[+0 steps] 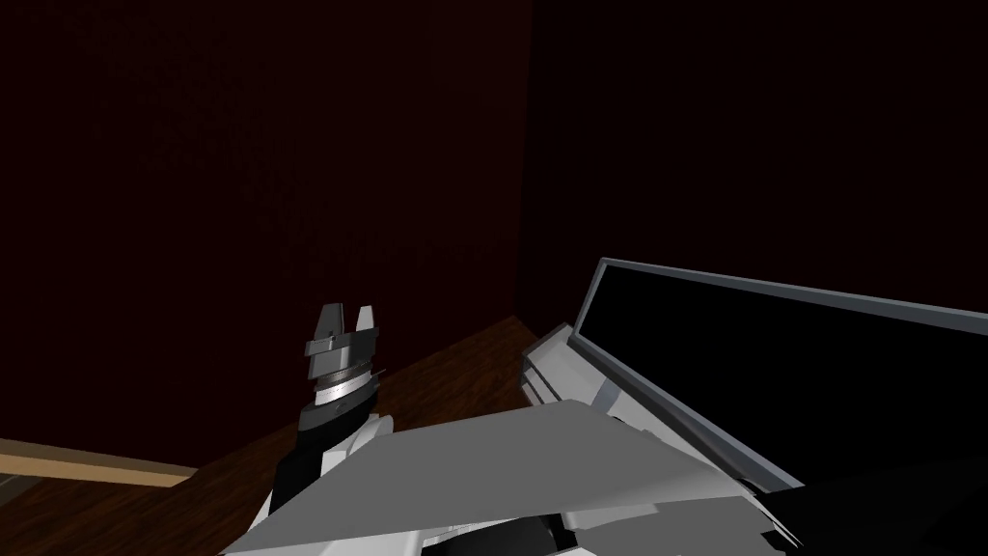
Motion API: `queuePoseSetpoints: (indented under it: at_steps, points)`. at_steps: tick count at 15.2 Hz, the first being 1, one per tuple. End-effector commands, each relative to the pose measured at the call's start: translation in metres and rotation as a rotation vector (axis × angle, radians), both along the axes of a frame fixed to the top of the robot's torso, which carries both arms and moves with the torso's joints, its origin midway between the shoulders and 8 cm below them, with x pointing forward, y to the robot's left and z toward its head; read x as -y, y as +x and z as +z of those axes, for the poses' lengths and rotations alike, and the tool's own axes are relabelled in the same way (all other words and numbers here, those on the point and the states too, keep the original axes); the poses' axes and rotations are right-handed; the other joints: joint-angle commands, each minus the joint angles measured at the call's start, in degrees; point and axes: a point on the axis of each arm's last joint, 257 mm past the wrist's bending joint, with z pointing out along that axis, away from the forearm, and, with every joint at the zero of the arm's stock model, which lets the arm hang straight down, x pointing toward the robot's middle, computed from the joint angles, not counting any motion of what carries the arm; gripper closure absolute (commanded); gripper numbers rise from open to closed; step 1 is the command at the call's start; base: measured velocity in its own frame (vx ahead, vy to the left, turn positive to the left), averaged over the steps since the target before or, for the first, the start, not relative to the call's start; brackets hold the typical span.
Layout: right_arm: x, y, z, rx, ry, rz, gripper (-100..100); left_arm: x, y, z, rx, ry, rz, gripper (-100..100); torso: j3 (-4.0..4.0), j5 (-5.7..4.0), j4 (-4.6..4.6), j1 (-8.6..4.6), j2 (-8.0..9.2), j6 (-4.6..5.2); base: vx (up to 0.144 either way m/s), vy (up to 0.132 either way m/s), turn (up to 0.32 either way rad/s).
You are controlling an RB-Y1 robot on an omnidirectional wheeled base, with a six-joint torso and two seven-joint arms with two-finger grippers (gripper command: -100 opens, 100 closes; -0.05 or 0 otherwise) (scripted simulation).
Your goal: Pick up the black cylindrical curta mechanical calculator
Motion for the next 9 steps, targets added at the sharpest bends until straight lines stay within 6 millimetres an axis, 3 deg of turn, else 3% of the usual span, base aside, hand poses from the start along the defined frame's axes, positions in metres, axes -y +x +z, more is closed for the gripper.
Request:
queuePoseSetpoints:
  at_steps: [1, 3, 4, 8, 9]
  points:
    - [-0.005, 0.012, 0.000, 0.001, -0.002, 0.018, -100, 0.000, 0.000, 0.000, 0.000, 0.000, 0.000, 0, 0.00, 0.00, 0.00, 0.00, 0.00, 0.00, -0.022, -0.019, -0.080]
    - [-0.003, 0.010, 0.000, 0.006, -0.001, 0.013, -100, 0.000, 0.000, 0.000, 0.000, 0.000, 0.000, 0, 0.01, 0.00, 0.00, -0.03, 0.02, 0.03, -0.022, -0.018, -0.045]
    - [-0.003, 0.010, 0.000, 0.005, -0.001, 0.015, 100, 0.000, 0.000, 0.000, 0.000, 0.000, 0.000, 0, 0.01, 0.00, 0.00, -0.01, 0.02, 0.02, -0.006, -0.004, 0.001]
    - [-0.004, 0.011, 0.000, 0.008, 0.001, 0.012, 100, 0.000, 0.000, 0.000, 0.000, 0.000, 0.000, 0, -0.06, 0.09, -0.06, 0.10, -0.06, 0.00, 0.000, 0.000, 0.000]
    - [0.007, -0.013, 0.000, 0.001, -0.002, -0.008, 100, 0.000, 0.000, 0.000, 0.000, 0.000, 0.000, 0, -0.06, 0.10, -0.06, 0.11, -0.07, -0.01, 0.028, 0.028, 0.158]
